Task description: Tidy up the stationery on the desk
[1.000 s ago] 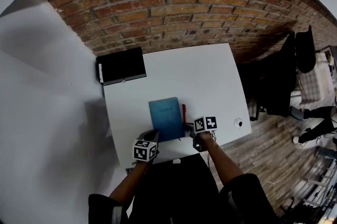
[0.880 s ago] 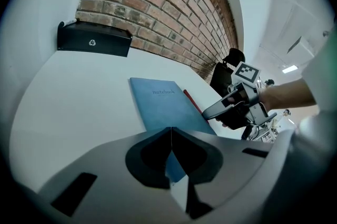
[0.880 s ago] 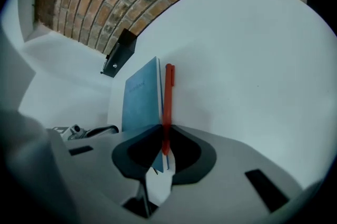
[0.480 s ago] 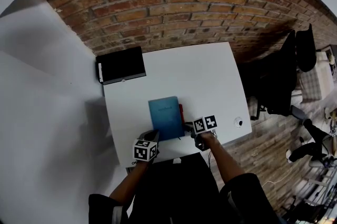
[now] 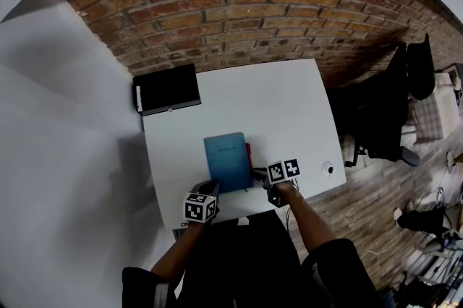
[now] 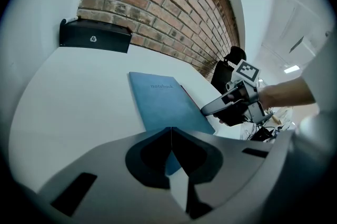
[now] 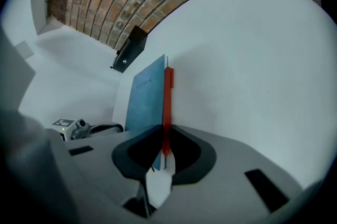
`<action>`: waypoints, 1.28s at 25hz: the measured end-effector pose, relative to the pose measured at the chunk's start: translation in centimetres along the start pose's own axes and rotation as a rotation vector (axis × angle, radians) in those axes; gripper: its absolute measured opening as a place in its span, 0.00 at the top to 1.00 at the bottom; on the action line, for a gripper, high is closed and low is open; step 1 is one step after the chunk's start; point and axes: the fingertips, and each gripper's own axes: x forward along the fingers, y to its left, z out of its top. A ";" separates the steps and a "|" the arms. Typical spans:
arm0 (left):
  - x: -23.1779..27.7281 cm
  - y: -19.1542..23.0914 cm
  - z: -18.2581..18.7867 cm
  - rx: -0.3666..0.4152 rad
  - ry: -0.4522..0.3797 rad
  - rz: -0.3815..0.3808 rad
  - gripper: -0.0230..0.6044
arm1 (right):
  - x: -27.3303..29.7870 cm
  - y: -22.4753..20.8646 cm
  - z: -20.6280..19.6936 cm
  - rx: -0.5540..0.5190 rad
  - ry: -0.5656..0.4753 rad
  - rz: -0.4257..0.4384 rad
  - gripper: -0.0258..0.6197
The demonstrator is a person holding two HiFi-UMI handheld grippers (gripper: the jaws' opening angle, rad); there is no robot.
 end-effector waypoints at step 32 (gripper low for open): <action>-0.4 -1.8 1.4 0.071 -0.081 0.013 0.94 | -1.9 -0.2 -0.3 -0.138 -0.066 -0.066 0.85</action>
